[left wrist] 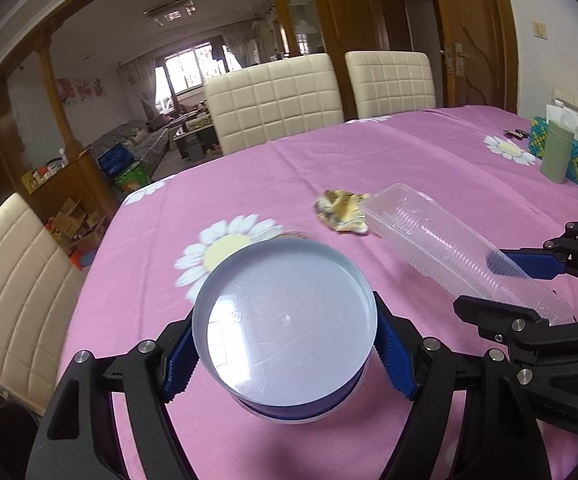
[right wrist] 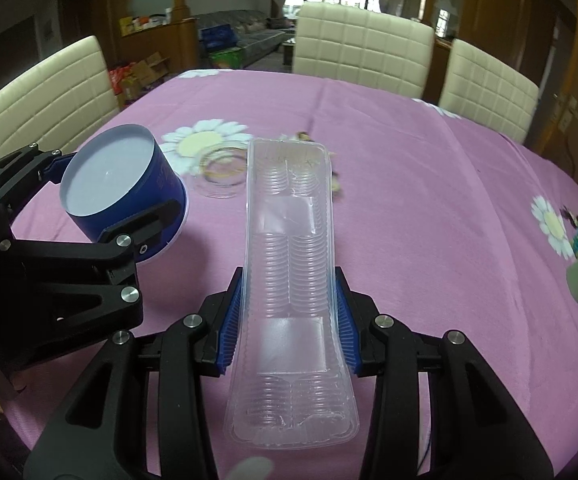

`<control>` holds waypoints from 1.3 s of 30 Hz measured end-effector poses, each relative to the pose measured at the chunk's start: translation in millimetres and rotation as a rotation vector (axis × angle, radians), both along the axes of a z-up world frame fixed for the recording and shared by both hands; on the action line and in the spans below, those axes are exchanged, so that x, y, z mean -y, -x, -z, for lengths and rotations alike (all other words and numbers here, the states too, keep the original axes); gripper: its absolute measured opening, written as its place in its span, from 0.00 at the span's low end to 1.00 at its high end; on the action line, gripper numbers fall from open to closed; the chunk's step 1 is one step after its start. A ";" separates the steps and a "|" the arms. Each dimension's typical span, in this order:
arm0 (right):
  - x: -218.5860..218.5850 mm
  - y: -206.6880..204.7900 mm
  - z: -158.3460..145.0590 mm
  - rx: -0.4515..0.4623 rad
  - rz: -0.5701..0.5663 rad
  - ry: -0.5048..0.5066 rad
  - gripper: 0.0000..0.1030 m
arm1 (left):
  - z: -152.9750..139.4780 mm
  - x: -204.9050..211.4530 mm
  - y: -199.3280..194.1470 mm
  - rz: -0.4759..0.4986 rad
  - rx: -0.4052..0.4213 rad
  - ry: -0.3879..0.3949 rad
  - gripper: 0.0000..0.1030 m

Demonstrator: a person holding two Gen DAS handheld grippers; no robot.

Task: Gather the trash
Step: 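Carry the blue tin and clear tray toward the black bin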

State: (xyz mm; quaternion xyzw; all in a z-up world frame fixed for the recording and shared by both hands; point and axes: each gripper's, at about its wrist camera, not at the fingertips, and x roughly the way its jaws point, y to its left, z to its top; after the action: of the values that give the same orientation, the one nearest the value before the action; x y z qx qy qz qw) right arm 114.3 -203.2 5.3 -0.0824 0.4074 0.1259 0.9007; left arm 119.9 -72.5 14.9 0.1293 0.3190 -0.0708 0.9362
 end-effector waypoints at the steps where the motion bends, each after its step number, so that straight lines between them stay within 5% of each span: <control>1: -5.3 0.7 -0.9 0.001 -0.010 0.001 0.42 | -0.3 -4.7 1.7 -0.012 0.002 -0.001 0.72; 39: -253.5 29.0 2.0 0.011 -0.461 0.129 0.44 | 1.2 -225.9 79.7 -0.440 0.046 0.059 0.72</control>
State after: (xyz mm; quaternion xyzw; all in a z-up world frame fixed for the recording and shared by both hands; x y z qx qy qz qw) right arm 85.3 50.3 3.3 -0.2314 0.3800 0.3014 0.8433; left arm 40.2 153.4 13.7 0.0306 0.3160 0.1289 0.9395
